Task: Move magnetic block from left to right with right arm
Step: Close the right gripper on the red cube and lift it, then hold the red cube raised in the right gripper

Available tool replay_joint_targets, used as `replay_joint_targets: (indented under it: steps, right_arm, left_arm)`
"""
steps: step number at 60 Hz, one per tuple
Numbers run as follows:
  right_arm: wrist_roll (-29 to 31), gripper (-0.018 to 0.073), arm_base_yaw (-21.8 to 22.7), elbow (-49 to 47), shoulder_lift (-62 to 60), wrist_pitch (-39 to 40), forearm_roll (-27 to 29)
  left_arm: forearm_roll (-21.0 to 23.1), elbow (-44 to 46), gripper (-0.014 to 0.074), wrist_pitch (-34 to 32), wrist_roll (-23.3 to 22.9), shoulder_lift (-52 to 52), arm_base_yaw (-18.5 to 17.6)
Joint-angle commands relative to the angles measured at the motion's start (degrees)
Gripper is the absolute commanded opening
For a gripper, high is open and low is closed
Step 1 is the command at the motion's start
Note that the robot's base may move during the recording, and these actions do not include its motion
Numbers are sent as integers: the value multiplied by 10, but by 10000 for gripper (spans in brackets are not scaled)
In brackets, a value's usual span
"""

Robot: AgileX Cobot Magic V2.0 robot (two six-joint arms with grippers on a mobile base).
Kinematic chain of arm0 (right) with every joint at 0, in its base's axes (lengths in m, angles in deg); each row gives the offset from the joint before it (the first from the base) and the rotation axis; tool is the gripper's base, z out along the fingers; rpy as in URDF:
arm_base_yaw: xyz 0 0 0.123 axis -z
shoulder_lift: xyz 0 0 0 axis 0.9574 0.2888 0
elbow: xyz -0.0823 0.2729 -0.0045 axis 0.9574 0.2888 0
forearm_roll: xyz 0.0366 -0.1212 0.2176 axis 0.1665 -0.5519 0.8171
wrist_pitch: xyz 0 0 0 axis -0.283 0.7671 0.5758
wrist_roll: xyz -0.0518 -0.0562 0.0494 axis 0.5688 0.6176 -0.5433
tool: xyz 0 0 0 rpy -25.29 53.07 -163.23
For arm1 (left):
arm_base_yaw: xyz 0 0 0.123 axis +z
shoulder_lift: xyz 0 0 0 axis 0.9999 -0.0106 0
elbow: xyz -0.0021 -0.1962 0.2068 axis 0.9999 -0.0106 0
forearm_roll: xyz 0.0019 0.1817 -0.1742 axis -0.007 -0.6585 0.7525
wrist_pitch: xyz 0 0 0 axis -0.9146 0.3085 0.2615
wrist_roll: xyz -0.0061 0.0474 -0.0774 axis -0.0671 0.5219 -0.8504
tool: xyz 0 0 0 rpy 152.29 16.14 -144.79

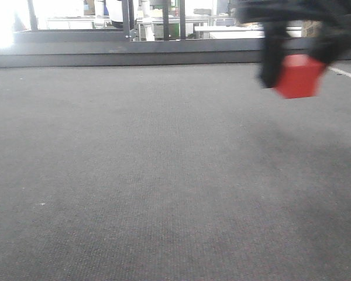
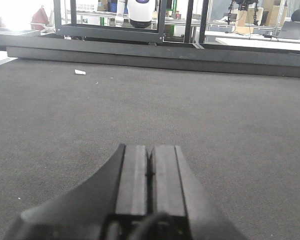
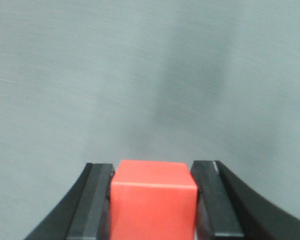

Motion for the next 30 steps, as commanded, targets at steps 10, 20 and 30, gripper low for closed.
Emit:
replay_joint_targets:
  steps: [10,20,30]
  right_arm:
    - [35,215,53,127,-163,91,-12]
    - [37,215,54,204,-267,124,-12]
    - [37,215,54,255,-366,151,-12]
  left_arm:
    - [0,-6,-116,-51,-2,8,1]
    - [0,-6,-116,-51,-2,8,1]
    - [0,-6,-116,-51,-2,8,1]
